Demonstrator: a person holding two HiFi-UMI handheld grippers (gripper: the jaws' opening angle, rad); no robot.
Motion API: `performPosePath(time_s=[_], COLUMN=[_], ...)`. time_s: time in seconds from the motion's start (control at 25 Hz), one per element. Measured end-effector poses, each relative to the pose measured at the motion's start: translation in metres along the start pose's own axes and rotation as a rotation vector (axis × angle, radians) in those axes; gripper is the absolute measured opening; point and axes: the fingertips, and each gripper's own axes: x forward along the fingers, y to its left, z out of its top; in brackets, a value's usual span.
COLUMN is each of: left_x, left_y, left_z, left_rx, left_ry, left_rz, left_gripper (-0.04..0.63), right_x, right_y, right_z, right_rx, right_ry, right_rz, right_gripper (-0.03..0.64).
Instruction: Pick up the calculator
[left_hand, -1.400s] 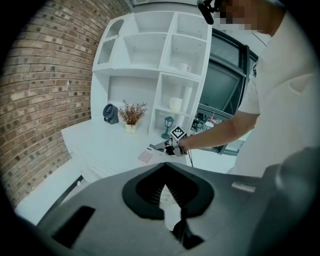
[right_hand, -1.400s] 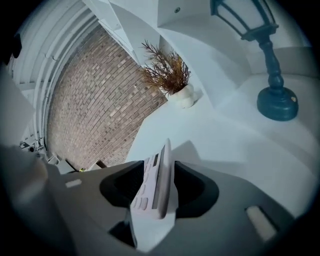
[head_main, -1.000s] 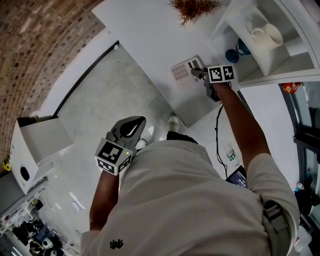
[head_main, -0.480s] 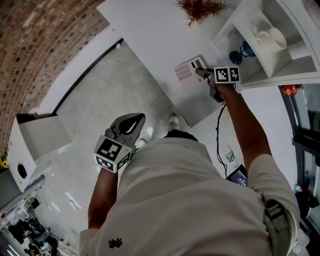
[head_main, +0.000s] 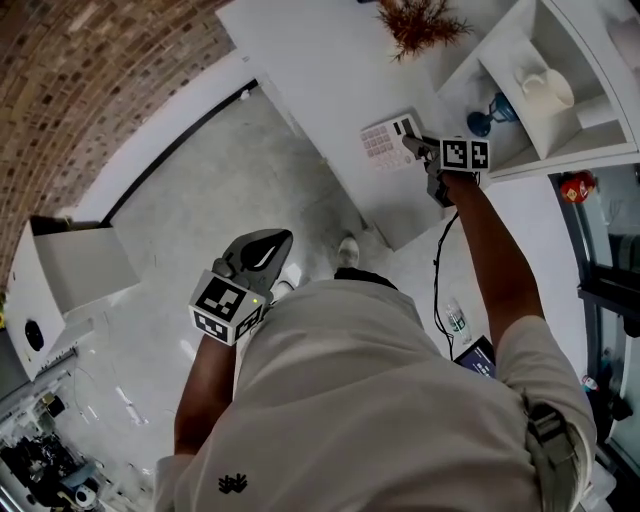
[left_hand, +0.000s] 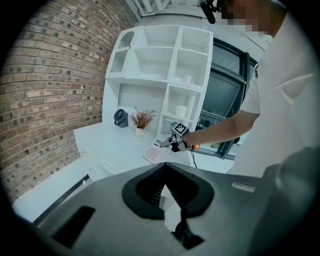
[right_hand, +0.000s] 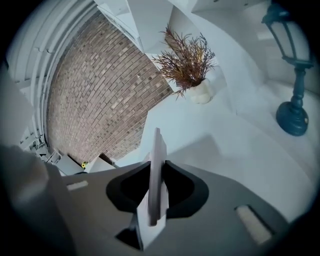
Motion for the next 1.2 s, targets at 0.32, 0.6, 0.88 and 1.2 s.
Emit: performPosePath(time_s=[0.32, 0.6, 0.88, 1.2], left_x=[-0.049, -0.097, -0.141, -0.193], left_y=[0.009, 0.019, 0.021, 0.02], left_z=[-0.021, -0.046, -0.075, -0.112], left_rx=[-0.001, -0.006, -0.017, -0.031], left_ry=[-0.029, -0.062, -0.088, -0.108], left_rz=[-0.004, -0.003, 0.004, 0.008], left_gripper=[0.006, 0.006, 0.006, 0.006], right_x=[0.004, 0.019, 0.031, 0.045], right_y=[0.061, 0.124, 0.193, 0.279], right_z=[-0.004, -0.021, -0.043, -0.08], right_rx=[-0.035, -0.063, -0.092, -0.113], right_ry=[-0.019, -0.01, 0.001, 0.019], right_rz=[0.007, 0.029, 0.072, 0.141], right_gripper=[0.089, 0.087, 0.087, 0.087])
